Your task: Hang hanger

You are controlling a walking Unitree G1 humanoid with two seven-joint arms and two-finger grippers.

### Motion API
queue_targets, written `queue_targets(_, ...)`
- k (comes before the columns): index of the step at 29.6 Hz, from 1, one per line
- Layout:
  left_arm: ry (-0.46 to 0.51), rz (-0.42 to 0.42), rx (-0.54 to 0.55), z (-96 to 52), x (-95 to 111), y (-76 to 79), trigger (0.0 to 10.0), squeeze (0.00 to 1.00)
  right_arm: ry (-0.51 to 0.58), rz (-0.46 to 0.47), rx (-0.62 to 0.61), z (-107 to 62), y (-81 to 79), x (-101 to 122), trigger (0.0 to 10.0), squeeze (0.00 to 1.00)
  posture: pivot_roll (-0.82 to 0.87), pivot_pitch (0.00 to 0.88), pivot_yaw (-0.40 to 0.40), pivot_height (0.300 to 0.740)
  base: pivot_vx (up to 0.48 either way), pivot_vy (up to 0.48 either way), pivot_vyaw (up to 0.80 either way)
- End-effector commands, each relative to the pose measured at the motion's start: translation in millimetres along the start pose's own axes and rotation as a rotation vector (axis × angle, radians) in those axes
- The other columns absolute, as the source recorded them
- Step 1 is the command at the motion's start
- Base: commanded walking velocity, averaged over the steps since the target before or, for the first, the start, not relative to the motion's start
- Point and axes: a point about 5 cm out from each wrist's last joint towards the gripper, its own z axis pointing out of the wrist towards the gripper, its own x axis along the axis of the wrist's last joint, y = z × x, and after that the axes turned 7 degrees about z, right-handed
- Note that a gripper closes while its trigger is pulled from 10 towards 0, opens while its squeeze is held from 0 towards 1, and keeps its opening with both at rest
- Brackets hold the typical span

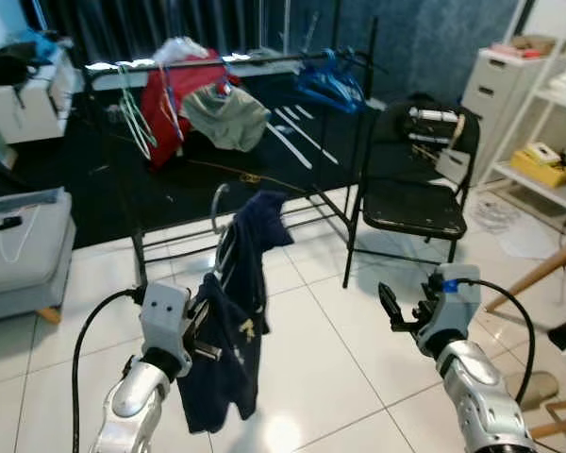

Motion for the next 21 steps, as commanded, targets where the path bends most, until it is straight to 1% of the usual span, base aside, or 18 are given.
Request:
queue_targets(1,0.038,0.024,-0.016,2.5,8.1,0.8,10.0,0.0,0.002,-0.006,0.007,2.5,-1.5,0.6,10.0,0.0,-0.11,0.0,0.023,0.74,0.416,0.0,0.0)
queue_targets(5,0.039,0.029,-0.022,3.0,8.6,1.6,10.0,0.0,0.002,-0.006,0.01,2.7,-1.8,0.7,10.0,0.0,-0.11,0.0,0.023,0.74,0.422,0.0,0.0)
queue_targets(7,0.05,0.032,-0.058,4.0,11.4,7.7,10.0,0.0,0.002,-0.008,0.013,3.1,-2.3,0.3,10.0,0.0,-0.11,0.0,0.029,0.74,0.467,0.0,0.0)
queue_targets(10,0.057,0.039,-0.084,4.4,13.0,12.3,10.0,0.0,0.003,-0.01,0.015,3.3,-2.5,0.1,10.0,0.0,-0.11,0.0,0.029,0.74,0.48,0.0,0.0)
queue_targets(16,0.062,0.057,-0.126,4.0,14.8,17.2,10.0,0.0,0.002,-0.014,0.019,3.6,-3.6,-0.9,10.0,0.0,-0.11,0.0,0.035,0.74,0.48,0.0,0.0)
queue_targets(18,0.065,0.057,-0.138,4.0,15.7,18.6,10.0,0.0,-0.002,-0.018,0.021,3.9,-4.0,-1.4,10.0,0.0,-0.11,0.0,0.035,0.74,0.48,0.0,-0.47)
queue_targets(21,0.068,0.055,-0.146,4.0,16.4,19.9,10.0,0.0,-0.007,-0.019,0.021,4.2,-4.2,-1.9,10.0,0.0,-0.11,0.0,0.035,0.74,0.48,0.0,-0.76)
